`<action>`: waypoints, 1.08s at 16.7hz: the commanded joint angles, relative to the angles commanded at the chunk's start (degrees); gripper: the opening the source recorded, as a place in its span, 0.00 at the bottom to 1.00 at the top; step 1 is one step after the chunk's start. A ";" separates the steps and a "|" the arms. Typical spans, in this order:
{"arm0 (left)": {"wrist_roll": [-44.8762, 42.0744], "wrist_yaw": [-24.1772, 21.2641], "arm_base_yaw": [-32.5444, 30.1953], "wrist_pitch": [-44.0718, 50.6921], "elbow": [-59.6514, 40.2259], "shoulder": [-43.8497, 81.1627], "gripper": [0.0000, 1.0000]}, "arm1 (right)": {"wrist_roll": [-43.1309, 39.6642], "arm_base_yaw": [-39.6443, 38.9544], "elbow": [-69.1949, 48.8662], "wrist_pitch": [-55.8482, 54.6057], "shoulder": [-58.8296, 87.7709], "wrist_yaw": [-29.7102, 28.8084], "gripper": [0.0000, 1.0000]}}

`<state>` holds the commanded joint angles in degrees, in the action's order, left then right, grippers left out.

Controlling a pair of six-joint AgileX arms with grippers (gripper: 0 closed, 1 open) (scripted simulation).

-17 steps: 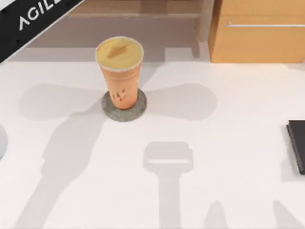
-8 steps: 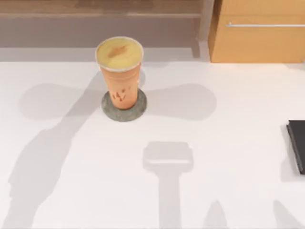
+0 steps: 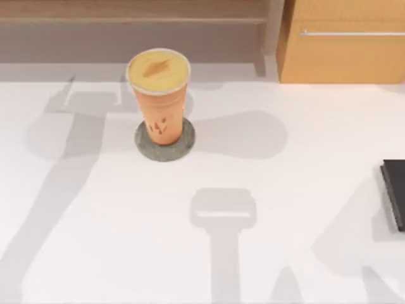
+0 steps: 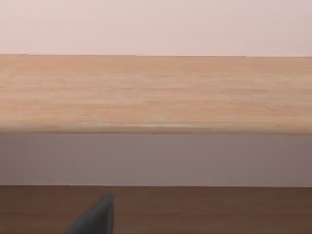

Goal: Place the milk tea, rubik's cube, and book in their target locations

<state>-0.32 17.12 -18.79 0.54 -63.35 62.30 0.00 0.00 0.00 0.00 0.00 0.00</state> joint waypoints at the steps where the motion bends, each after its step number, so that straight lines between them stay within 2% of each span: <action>1: -0.02 -1.03 1.14 -0.03 6.78 -6.63 1.00 | 0.00 0.00 0.00 0.00 0.00 0.00 1.00; 5: -0.13 -5.88 6.51 -0.01 33.67 -33.09 1.00 | 0.00 0.00 0.00 0.00 0.00 0.00 1.00; 9: 0.06 -11.79 13.15 -0.38 52.77 -51.93 1.00 | 0.00 0.00 0.00 0.00 0.00 0.00 1.00; 13: 0.32 -16.48 18.13 -0.55 62.23 -61.22 1.00 | 0.00 0.00 0.00 0.00 0.00 0.00 1.00; 18: 0.32 -17.12 18.79 -0.53 63.35 -62.31 1.00 | 0.00 0.00 0.00 0.00 0.00 0.00 1.00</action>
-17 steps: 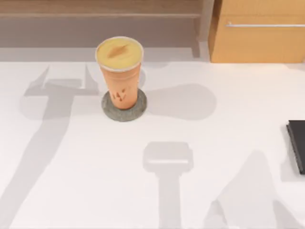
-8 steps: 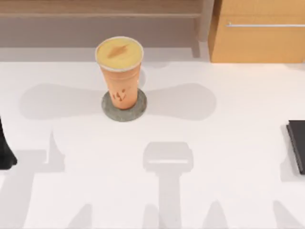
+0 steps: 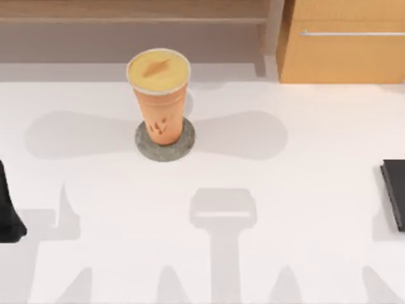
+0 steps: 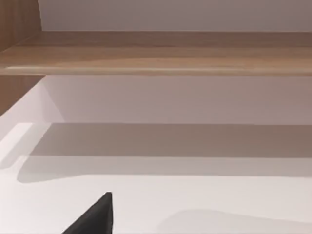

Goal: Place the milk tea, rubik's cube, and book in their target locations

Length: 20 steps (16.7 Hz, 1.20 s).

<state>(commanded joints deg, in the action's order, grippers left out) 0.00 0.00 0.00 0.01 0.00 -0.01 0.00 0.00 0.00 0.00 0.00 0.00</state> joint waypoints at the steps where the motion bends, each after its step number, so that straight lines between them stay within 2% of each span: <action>1: 0.00 0.00 0.00 0.00 0.00 0.00 1.00 | 0.00 0.00 0.00 0.00 0.00 0.00 1.00; 5: 0.00 0.00 0.00 0.00 0.00 0.00 1.00 | -0.02 1.18 -3.46 -1.36 3.55 1.16 1.00; 9: 0.00 0.00 0.00 0.00 0.00 0.00 1.00 | -0.09 5.07 -14.94 -5.82 16.83 4.97 1.00; 20: 0.00 0.00 0.00 0.00 0.00 0.00 1.00 | -0.26 20.96 -61.39 -23.76 84.39 20.03 1.00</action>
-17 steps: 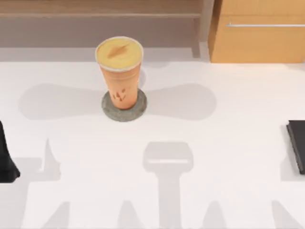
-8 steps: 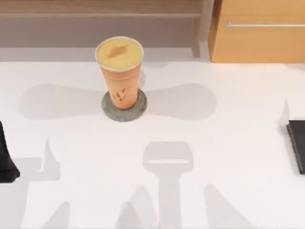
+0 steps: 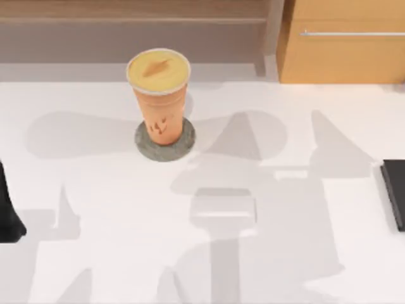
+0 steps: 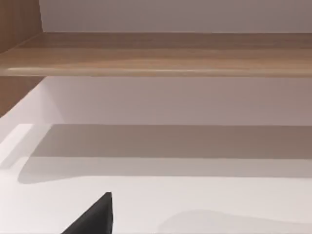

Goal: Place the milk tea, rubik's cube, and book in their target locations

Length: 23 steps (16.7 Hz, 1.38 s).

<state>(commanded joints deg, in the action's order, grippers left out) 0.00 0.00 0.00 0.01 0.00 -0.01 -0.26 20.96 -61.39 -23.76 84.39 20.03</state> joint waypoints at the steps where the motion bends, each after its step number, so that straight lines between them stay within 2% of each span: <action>1: 0.00 0.00 0.00 0.00 0.00 0.00 1.00 | -0.01 1.35 -3.91 -1.50 5.84 1.23 1.00; 5: 0.00 0.00 0.00 0.00 0.00 0.00 1.00 | -0.05 5.84 -16.72 -6.43 24.31 5.27 1.00; 8: 0.00 0.00 0.00 0.00 0.00 0.00 1.00 | -0.04 7.88 -22.42 -8.66 31.90 7.10 1.00; 20: 0.00 0.00 0.00 0.00 0.00 0.00 1.00 | -0.05 8.44 -24.19 -10.41 35.16 7.59 1.00; 23: 0.00 0.00 0.00 0.00 0.00 0.00 1.00 | -0.06 7.59 -28.38 -8.78 37.08 6.79 1.00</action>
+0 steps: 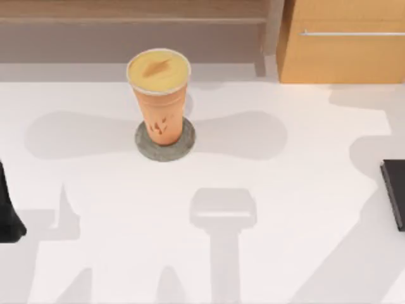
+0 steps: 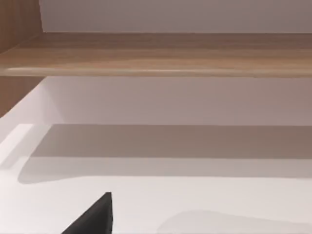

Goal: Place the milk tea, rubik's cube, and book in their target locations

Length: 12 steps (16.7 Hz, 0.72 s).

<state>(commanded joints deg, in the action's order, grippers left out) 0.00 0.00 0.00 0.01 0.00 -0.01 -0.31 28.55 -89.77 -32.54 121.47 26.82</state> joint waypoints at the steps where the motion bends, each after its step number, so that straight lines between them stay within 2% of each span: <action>1: 0.00 0.00 0.00 0.00 0.00 0.00 1.00 | -0.01 -0.37 -1.88 0.95 1.04 -0.32 1.00; 7: 0.00 0.00 0.00 0.00 0.00 0.00 1.00 | -0.03 -0.77 -4.55 2.72 2.59 -0.88 1.00; 12: 0.00 0.00 0.00 0.00 0.00 0.00 1.00 | -0.03 -0.77 -4.55 2.72 2.59 -0.88 0.62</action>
<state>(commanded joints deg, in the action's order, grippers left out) 0.00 0.00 0.00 0.01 0.00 -0.01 -0.35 27.78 -94.32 -29.82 124.06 25.95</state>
